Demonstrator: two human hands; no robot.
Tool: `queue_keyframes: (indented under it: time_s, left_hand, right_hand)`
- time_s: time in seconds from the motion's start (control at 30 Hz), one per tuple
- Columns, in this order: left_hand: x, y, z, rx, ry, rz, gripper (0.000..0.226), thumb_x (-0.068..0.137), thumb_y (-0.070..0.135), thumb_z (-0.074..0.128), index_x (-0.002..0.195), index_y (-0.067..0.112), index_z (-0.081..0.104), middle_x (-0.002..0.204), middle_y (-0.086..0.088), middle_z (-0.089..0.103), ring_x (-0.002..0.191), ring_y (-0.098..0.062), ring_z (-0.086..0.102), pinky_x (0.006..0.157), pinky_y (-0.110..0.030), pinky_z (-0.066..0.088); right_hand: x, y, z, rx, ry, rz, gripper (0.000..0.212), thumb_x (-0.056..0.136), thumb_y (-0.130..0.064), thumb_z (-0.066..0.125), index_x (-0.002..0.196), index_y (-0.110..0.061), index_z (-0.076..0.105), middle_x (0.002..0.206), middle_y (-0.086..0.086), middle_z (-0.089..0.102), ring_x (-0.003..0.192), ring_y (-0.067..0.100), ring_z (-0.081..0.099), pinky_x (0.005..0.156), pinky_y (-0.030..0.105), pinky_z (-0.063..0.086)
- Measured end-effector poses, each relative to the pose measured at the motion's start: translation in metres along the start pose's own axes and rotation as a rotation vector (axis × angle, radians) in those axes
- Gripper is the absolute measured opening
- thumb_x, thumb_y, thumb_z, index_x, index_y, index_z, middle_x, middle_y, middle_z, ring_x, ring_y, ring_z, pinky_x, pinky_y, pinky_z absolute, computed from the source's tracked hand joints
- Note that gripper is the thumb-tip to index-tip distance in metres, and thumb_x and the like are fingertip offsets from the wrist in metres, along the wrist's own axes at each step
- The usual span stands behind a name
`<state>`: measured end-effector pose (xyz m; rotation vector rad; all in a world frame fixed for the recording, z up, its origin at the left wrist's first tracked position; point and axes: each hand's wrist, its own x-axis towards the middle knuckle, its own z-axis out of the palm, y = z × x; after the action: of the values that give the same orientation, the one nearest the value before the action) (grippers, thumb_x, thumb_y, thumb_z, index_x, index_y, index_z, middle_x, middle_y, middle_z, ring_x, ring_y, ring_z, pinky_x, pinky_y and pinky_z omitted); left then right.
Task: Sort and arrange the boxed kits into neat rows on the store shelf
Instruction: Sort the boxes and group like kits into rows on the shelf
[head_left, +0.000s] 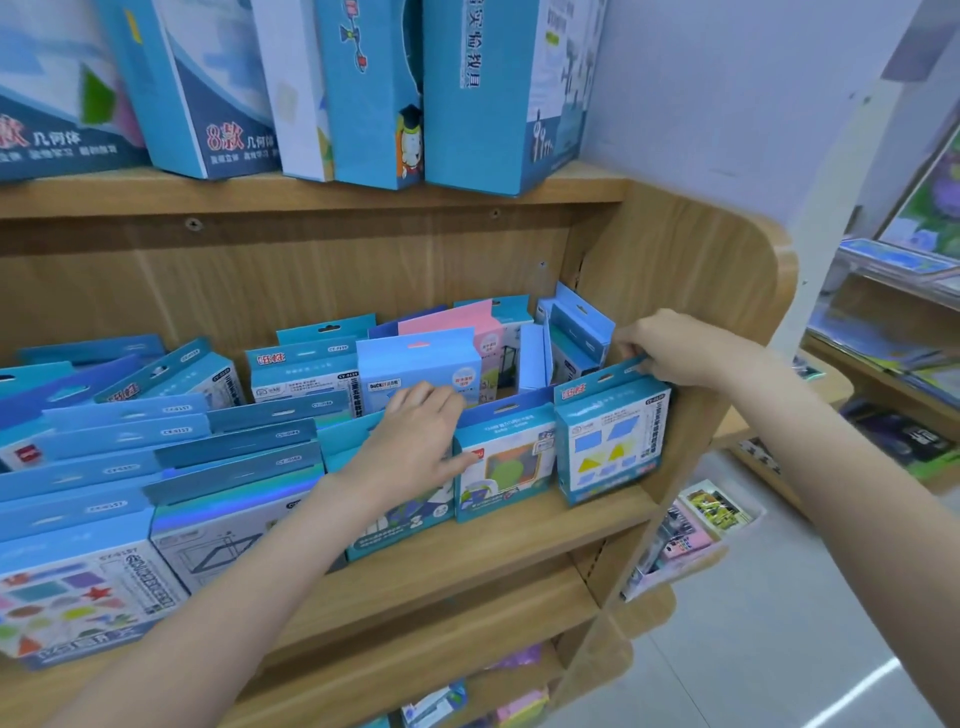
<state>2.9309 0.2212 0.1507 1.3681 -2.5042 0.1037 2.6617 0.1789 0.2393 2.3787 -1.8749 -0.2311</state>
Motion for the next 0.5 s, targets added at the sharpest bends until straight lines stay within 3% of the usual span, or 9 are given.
queue_keyframes:
  time_s: [0.13,0.23,0.3,0.4,0.5]
  left_hand:
    - [-0.005,-0.008,0.002,-0.031,0.031,0.004,0.051,0.088,0.049,0.052,0.121,0.01,0.046,0.12,-0.002,0.048,0.116,-0.02,0.035,0.101,-0.028,0.017]
    - [-0.006,-0.011,0.003,-0.038,0.034,0.023,0.05,0.086,0.048,0.054,0.119,0.011,0.046,0.118,-0.001,0.048,0.115,-0.019,0.034,0.101,-0.027,0.016]
    - [-0.006,-0.012,0.004,-0.03,0.035,0.028,0.05,0.086,0.046,0.056,0.119,0.009,0.047,0.118,-0.003,0.049,0.116,-0.021,0.035,0.102,-0.029,0.017]
    - [-0.008,-0.016,0.007,-0.001,0.073,0.04,0.053,0.082,0.04,0.063,0.12,0.005,0.05,0.117,-0.008,0.053,0.114,-0.027,0.043,0.104,-0.033,0.021]
    - [-0.016,-0.017,0.008,0.053,0.178,0.075,0.051,0.079,0.034,0.066,0.118,0.005,0.053,0.113,-0.009,0.058,0.107,-0.027,0.051,0.102,-0.033,0.021]
  right_hand:
    - [-0.003,-0.006,0.014,-0.078,0.043,0.056,0.013,0.087,-0.002,0.046,0.087,-0.016,0.046,0.084,0.005,0.053,0.073,0.025,0.052,0.055,0.03,0.035]
    - [0.001,-0.012,0.03,-0.079,0.115,0.08,0.029,0.088,0.003,0.04,0.109,-0.013,0.051,0.088,0.01,0.051,0.072,0.025,0.047,0.059,0.031,0.036]
    - [0.005,-0.013,0.036,-0.075,0.152,0.087,0.037,0.088,0.005,0.038,0.12,-0.01,0.048,0.086,0.009,0.047,0.081,0.025,0.049,0.061,0.031,0.036]
    - [0.009,-0.017,0.038,-0.15,0.153,0.049,0.047,0.085,0.011,0.038,0.127,-0.01,0.041,0.101,0.012,0.06,0.102,0.027,0.044,0.068,0.031,0.033]
    - [0.005,-0.03,0.038,-0.147,0.295,-0.037,0.043,0.085,0.005,0.045,0.124,-0.013,0.044,0.109,0.008,0.062,0.1,0.026,0.045,0.073,0.031,0.034]
